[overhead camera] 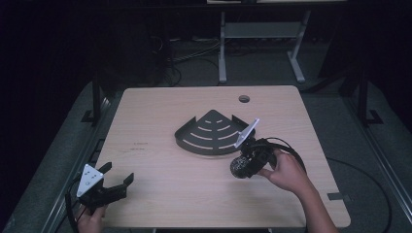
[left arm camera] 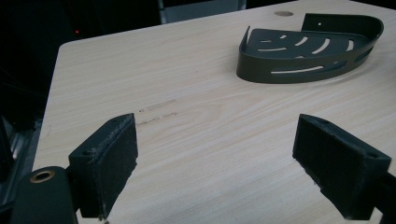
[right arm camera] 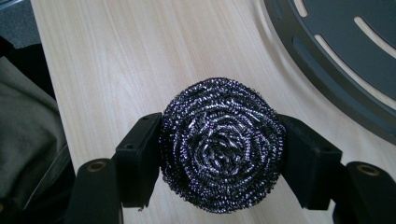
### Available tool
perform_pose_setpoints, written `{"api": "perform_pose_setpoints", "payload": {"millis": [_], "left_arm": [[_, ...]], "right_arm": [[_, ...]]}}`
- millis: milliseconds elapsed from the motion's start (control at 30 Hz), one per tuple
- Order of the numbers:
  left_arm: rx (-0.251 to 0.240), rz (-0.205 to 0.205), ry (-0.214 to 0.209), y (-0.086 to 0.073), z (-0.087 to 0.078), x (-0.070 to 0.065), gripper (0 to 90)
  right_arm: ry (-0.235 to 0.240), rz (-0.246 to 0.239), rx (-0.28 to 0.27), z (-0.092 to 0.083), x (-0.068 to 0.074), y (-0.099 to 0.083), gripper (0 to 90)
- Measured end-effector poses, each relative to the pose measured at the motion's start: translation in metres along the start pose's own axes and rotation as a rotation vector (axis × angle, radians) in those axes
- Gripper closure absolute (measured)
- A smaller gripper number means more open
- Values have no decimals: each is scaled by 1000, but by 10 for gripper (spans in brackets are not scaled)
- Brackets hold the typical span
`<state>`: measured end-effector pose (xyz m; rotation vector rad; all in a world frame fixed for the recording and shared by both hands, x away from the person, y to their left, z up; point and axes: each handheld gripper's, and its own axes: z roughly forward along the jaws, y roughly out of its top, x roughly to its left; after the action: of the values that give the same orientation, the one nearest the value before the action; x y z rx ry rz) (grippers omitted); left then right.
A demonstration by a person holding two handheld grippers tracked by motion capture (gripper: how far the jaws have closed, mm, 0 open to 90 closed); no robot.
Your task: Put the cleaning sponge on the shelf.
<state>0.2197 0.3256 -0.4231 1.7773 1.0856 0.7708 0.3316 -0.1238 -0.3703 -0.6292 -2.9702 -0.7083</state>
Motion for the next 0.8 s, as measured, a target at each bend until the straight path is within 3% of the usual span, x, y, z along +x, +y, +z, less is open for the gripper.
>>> {"api": "perform_pose_setpoints", "payload": {"millis": [800], "left_arm": [[5, 12, -11, 2, 2, -4, 133]], "right_arm": [[6, -8, 12, -8, -19, 31, 343]]}}
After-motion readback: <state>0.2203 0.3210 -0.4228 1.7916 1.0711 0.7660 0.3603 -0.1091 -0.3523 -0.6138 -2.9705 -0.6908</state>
